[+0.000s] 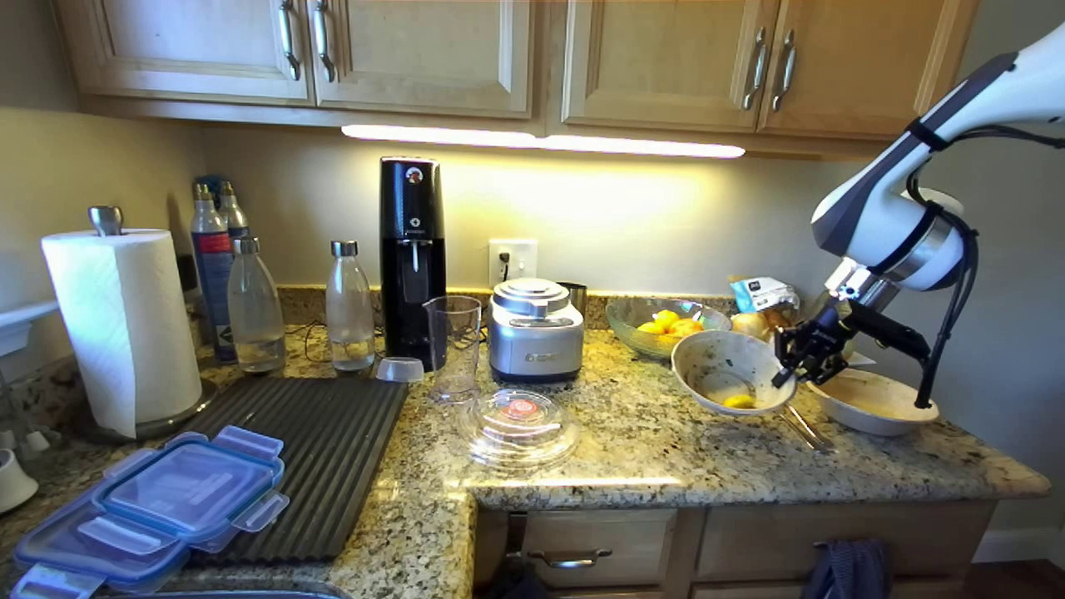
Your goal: Put the bowl on the left inside the bowl on the right then place the forks inside it
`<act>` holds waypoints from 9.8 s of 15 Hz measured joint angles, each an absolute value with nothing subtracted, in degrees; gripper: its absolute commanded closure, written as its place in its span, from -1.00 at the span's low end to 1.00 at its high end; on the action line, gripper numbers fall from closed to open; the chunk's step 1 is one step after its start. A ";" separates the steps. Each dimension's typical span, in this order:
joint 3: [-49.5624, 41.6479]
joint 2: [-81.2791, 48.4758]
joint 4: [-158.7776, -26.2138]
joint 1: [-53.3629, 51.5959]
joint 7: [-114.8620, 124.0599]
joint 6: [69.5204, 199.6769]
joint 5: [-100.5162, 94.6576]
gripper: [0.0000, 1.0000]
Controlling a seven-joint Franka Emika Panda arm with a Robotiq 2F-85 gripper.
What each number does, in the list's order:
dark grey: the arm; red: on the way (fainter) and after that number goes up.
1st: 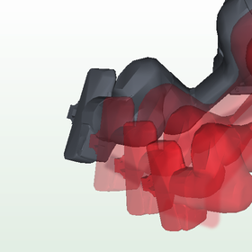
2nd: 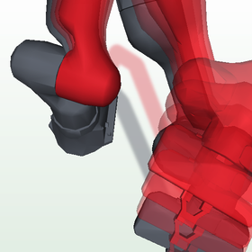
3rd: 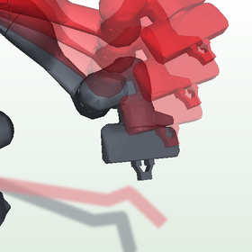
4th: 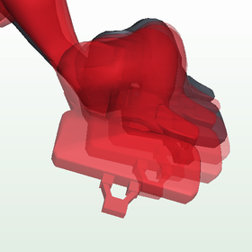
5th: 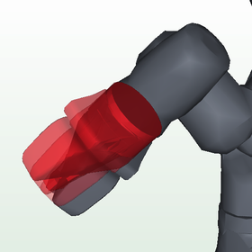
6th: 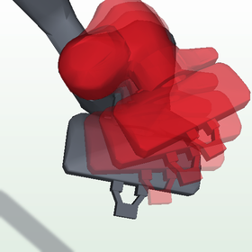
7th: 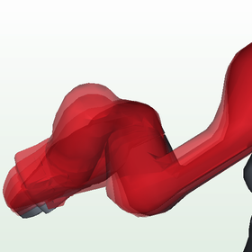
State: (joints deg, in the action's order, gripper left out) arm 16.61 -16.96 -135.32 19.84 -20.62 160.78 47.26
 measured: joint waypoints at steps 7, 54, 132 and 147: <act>16.17 -16.10 -136.18 21.40 -21.67 160.20 47.72 0.88; -12.92 -14.42 -134.43 22.95 -16.44 140.09 47.46 0.93; -0.20 -28.58 -127.51 1.13 -4.49 161.81 9.77 -1.00; 0.93 -30.56 -126.32 3.93 -4.49 161.80 9.64 -0.13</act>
State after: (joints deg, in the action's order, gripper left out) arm 0.93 -30.56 -126.32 3.93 -4.49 161.80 9.64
